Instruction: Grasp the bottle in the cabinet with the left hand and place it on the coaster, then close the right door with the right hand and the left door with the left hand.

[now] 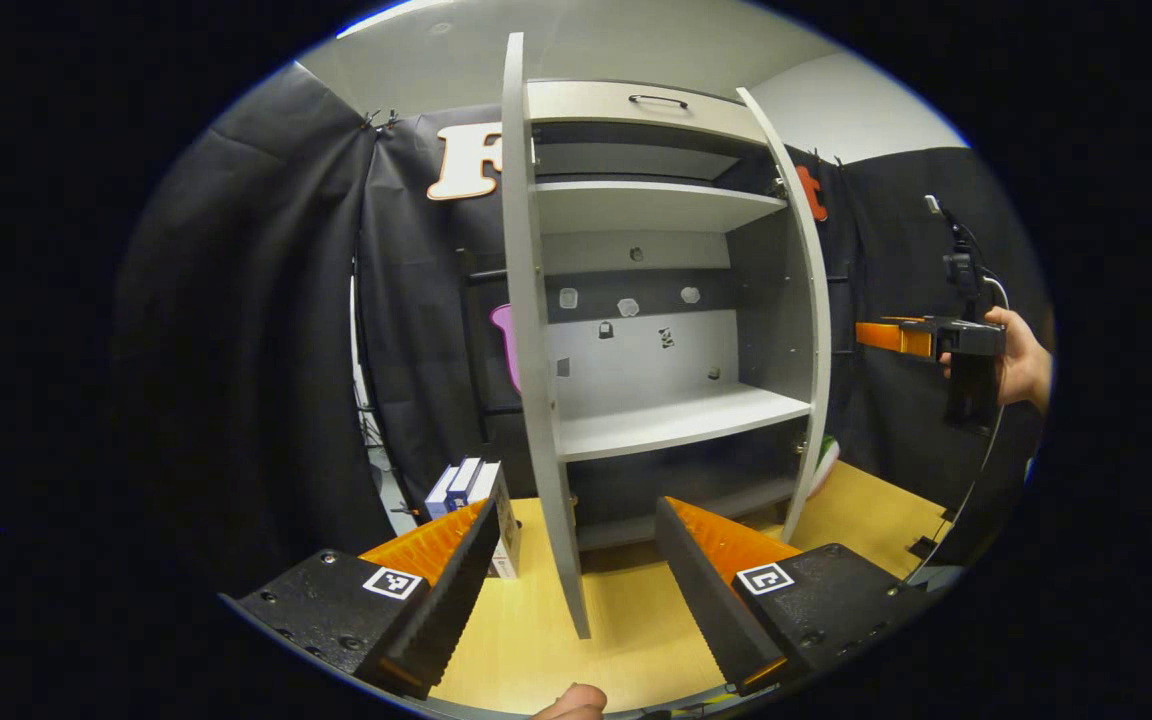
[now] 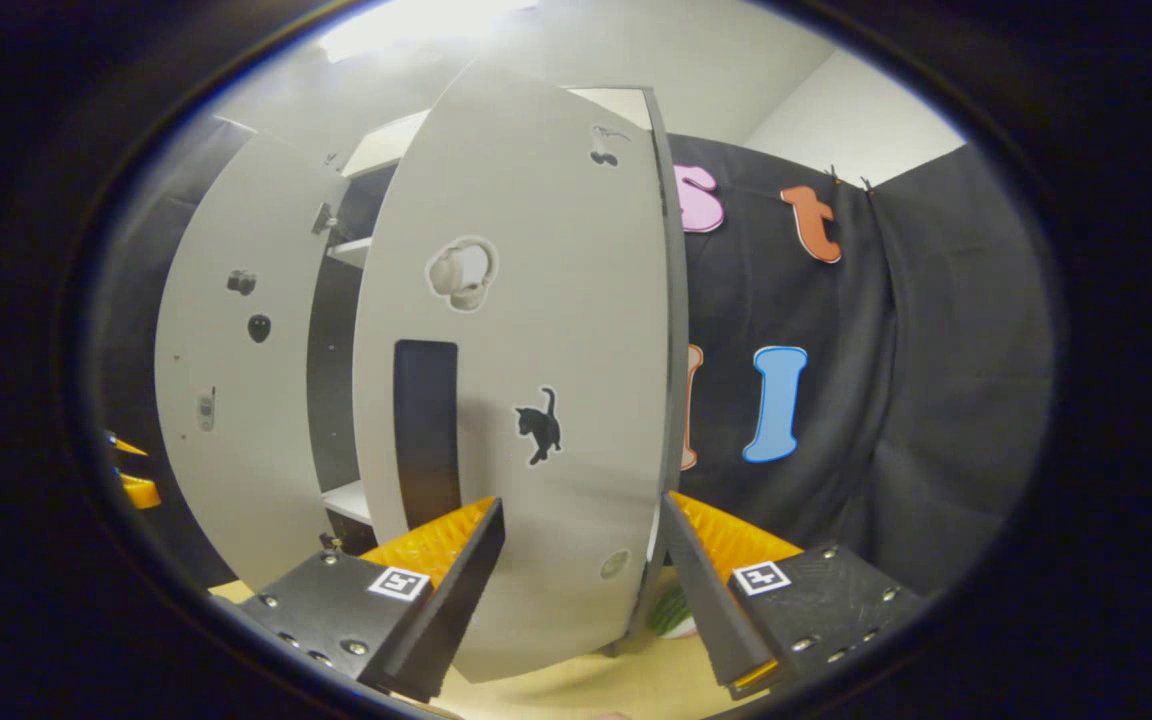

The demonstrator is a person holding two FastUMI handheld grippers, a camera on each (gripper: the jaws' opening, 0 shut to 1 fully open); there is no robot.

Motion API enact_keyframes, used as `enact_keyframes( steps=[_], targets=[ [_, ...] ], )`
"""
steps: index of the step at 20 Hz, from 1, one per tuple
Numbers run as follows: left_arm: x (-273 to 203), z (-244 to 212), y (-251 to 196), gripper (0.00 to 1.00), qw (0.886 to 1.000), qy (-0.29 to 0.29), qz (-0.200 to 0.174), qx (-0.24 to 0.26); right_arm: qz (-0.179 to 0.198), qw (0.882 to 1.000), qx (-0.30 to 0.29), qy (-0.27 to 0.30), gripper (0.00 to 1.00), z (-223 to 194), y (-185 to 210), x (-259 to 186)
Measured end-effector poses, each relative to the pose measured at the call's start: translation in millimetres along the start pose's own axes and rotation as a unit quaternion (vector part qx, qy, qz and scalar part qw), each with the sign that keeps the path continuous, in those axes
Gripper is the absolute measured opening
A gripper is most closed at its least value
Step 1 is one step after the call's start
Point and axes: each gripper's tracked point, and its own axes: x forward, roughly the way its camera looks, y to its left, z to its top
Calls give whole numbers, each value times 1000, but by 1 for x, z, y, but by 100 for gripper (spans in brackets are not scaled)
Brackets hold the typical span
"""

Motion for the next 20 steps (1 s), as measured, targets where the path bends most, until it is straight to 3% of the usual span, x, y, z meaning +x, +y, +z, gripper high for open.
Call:
enact_keyframes(
  steps=[5,11,20],
  targets=[
    [-2,-10,34,98,999,17,35,-18,26,1000,8,-6,94,11,24,-11],
    [-2,-25,88,99,996,36,79,-38,24,999,37,-27,96,36,30,-54],
    [4,-42,150,99,990,62,112,-60,39,997,38,-61,96,60,46,-101]
  ],
)
